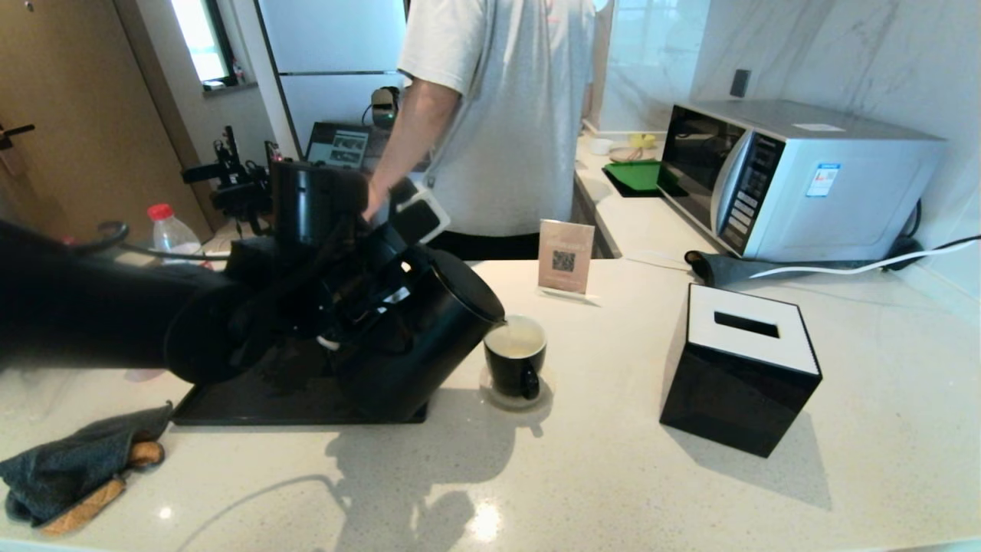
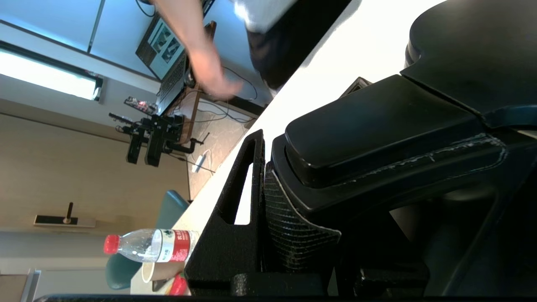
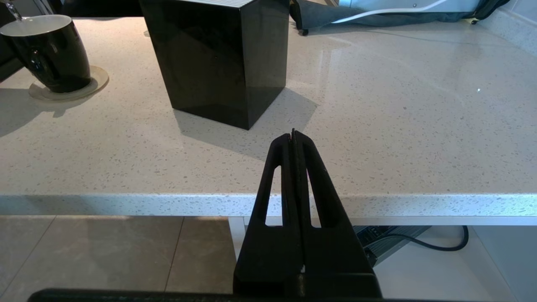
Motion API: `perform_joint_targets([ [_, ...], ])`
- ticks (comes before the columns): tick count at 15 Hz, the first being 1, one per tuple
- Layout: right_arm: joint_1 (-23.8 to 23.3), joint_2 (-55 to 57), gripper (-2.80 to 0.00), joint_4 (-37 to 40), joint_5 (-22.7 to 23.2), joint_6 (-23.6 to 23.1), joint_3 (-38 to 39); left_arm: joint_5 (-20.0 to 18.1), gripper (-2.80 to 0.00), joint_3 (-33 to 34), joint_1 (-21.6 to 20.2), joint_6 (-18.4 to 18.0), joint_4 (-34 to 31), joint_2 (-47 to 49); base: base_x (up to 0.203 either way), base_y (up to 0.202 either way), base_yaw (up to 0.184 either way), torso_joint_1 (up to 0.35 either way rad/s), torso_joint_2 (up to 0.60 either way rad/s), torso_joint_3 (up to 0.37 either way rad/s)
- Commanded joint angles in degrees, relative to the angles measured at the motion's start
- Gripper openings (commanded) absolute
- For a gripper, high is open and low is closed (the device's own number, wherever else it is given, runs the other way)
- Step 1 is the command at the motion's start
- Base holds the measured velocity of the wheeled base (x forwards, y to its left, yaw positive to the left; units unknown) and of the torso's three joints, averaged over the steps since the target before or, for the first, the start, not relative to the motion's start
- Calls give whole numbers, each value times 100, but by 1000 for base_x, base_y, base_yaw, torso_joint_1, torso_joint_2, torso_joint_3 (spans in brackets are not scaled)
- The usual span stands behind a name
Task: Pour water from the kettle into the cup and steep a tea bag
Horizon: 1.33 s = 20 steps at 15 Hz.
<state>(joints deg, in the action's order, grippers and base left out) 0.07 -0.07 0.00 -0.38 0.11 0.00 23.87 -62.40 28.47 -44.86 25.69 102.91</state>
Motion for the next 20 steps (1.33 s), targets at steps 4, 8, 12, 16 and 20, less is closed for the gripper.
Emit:
perform_joint_targets([
  [4,1,7,-280,0,-4,4,0,12,-280,-9,10,-14,33,9,0,0,0,0,0,0],
  [8,1,7,-280,0,2,3,0,-5,-280,-9,10,4,51,-17,0,0,0,0,0,0],
  [12,1,7,-280,0,2,7,0,-14,-280,0,1,56,42,-108,0,0,0,0,0,0],
  [16,1,7,-280,0,-6,6,0,-23,-280,35,-8,179,77,-235,0,0,0,0,0,0],
  [20,1,7,-280,0,2,0,0,-58,-280,44,1,467,83,-289,0,0,0,0,0,0],
])
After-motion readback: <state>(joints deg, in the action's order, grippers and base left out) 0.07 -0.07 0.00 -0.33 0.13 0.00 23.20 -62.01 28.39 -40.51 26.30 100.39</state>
